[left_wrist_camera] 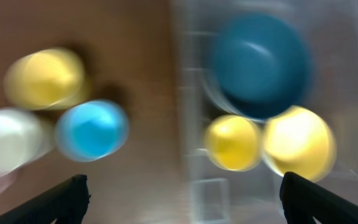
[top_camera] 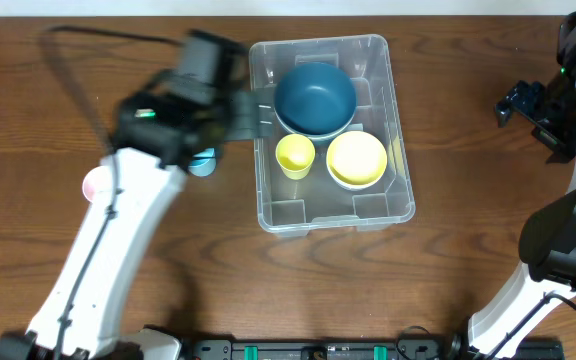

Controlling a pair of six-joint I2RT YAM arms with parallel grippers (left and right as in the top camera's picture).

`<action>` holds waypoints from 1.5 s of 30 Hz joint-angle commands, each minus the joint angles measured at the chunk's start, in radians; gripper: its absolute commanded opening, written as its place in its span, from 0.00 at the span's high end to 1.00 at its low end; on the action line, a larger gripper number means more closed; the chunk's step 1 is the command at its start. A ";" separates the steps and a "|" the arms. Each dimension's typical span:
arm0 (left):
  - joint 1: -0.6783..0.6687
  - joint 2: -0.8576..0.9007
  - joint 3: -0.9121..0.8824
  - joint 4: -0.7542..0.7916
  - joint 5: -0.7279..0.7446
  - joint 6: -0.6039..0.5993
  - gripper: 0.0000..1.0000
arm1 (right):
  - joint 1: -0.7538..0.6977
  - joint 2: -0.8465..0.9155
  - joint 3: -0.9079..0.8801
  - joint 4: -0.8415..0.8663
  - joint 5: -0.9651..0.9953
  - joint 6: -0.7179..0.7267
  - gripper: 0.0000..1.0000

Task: Pack container
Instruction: 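Lower the yellow cup beside the yellow bowl and open the left gripper, then move the left gripper to the pink cup and grasp its rim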

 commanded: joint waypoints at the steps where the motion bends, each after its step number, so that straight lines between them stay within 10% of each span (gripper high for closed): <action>1: 0.142 -0.044 0.008 -0.079 -0.046 -0.091 0.02 | -0.005 -0.012 0.002 -0.001 0.011 0.013 0.01; 17: 0.729 -0.031 -0.142 -0.253 -0.045 -0.261 0.02 | -0.005 -0.012 0.002 -0.001 0.011 0.013 0.01; 45: 0.891 0.156 -0.430 0.101 0.024 -0.204 0.02 | -0.005 -0.012 0.002 -0.001 0.011 0.013 0.01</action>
